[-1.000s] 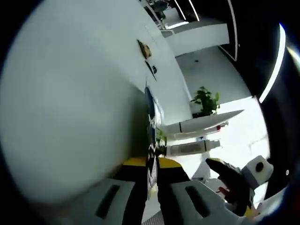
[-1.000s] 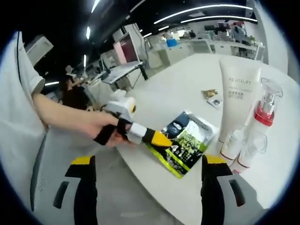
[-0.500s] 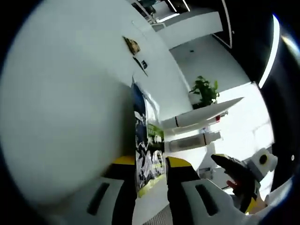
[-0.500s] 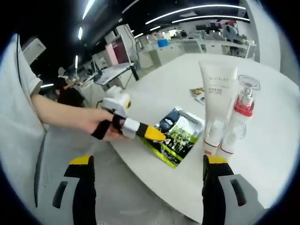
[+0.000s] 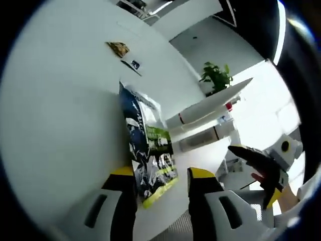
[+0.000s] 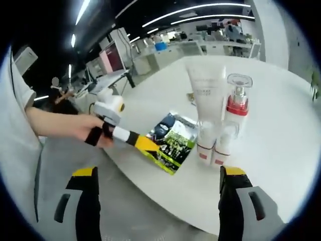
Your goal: Arrange the skincare products in the storage area until every visible bottle or jar stands upright without overlapping.
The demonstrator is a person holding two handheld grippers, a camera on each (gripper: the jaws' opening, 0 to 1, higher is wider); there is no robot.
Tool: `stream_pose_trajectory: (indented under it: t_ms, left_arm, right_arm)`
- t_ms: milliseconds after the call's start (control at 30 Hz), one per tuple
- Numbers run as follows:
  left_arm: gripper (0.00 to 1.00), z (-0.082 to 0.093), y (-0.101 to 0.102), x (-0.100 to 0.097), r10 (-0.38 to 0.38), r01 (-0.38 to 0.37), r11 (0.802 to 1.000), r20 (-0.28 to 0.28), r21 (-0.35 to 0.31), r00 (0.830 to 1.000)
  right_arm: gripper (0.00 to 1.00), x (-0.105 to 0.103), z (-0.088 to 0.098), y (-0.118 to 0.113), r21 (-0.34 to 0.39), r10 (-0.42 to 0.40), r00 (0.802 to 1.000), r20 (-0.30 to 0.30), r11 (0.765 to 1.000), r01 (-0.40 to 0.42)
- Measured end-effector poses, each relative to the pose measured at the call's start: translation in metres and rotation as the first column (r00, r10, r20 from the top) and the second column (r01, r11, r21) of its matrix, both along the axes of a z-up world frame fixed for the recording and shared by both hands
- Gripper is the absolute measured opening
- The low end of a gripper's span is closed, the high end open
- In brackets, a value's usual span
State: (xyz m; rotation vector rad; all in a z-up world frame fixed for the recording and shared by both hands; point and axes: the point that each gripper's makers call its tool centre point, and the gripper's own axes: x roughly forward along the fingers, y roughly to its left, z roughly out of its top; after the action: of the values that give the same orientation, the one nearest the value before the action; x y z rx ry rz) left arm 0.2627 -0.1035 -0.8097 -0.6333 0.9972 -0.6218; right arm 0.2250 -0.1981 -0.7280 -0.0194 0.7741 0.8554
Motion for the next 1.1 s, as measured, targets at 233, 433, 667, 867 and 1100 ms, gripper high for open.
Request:
stream_pose_trajectory:
  t_ms: [233, 433, 667, 867, 1100]
  left_arm:
    - [0.43, 0.000, 0.003, -0.004, -0.060, 0.057, 0.995, 0.031, 0.083, 0.998]
    - [0.50, -0.003, 0.005, -0.002, -0.117, 0.106, 0.980, 0.059, 0.166, 0.991]
    - [0.54, -0.003, 0.012, -0.007, -0.139, 0.122, 0.968, 0.062, 0.220, 0.988]
    - [0.57, 0.002, 0.020, -0.003, -0.144, 0.118, 0.961, 0.086, 0.250, 0.986]
    - [0.63, 0.011, 0.029, -0.003, -0.150, 0.111, 0.955, 0.123, 0.275, 0.981]
  right_arm:
    - [0.99, 0.004, -0.002, -0.009, -0.034, -0.049, 0.999, 0.006, 0.998, 0.049]
    - [0.99, 0.006, -0.002, -0.015, -0.035, -0.072, 0.997, 0.016, 0.997, 0.073]
    - [0.99, 0.006, -0.008, -0.015, -0.071, -0.054, 0.998, 0.027, 0.996, 0.056]
    - [0.99, 0.008, -0.008, -0.018, -0.062, -0.074, 0.997, 0.024, 0.995, 0.075]
    - [0.99, 0.004, -0.009, -0.015, -0.078, -0.052, 0.998, 0.036, 0.995, 0.055]
